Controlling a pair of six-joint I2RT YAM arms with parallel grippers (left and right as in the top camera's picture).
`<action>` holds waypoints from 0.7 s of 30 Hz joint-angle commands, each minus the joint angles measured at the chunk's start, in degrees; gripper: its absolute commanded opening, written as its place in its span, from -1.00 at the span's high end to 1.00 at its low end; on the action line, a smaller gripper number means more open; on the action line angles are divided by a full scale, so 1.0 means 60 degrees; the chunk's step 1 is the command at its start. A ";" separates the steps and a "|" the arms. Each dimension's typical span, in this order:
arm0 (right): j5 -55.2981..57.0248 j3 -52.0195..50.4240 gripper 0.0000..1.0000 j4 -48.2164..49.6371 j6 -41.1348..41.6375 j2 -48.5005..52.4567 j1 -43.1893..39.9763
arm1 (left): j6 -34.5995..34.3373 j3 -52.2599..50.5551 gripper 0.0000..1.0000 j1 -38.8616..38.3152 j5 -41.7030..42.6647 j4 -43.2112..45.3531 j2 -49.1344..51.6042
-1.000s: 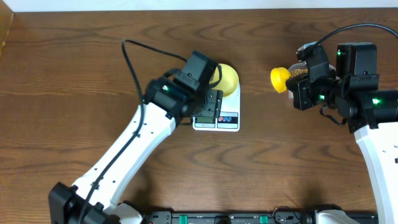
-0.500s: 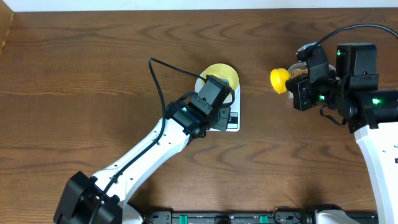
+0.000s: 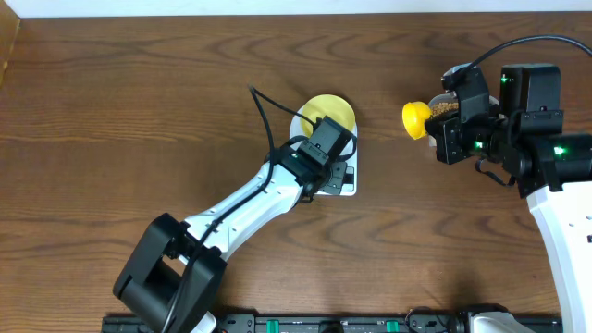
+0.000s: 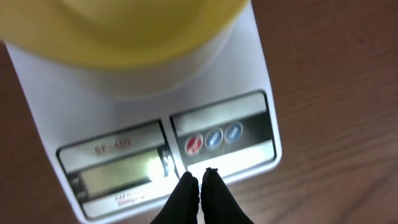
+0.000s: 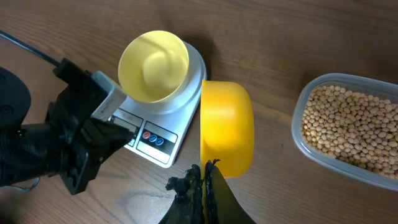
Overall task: Scoop item into bowl and weigh 50g on scale
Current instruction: 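Lower the left gripper to the scale's front buttons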
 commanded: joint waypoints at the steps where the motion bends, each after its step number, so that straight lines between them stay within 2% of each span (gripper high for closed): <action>1: 0.0015 0.0018 0.98 -0.0011 0.0135 0.0062 -0.0022 | 0.0226 -0.0047 0.85 0.0000 -0.0441 0.0109 0.0087; 7: 0.0022 0.0018 0.98 -0.0004 0.0127 0.0062 -0.0022 | 0.0222 -0.0055 0.85 -0.0193 -0.0561 0.0160 0.0171; 16: 0.0113 0.0018 0.98 -0.0004 0.0127 0.0062 -0.0022 | 0.0164 -0.0058 0.85 -0.0936 -0.2095 0.0270 0.0375; 21: 0.0113 0.0018 0.98 -0.0040 0.0127 0.0062 -0.0022 | 0.0149 -0.0058 0.85 -0.1009 -0.2291 0.0317 0.0674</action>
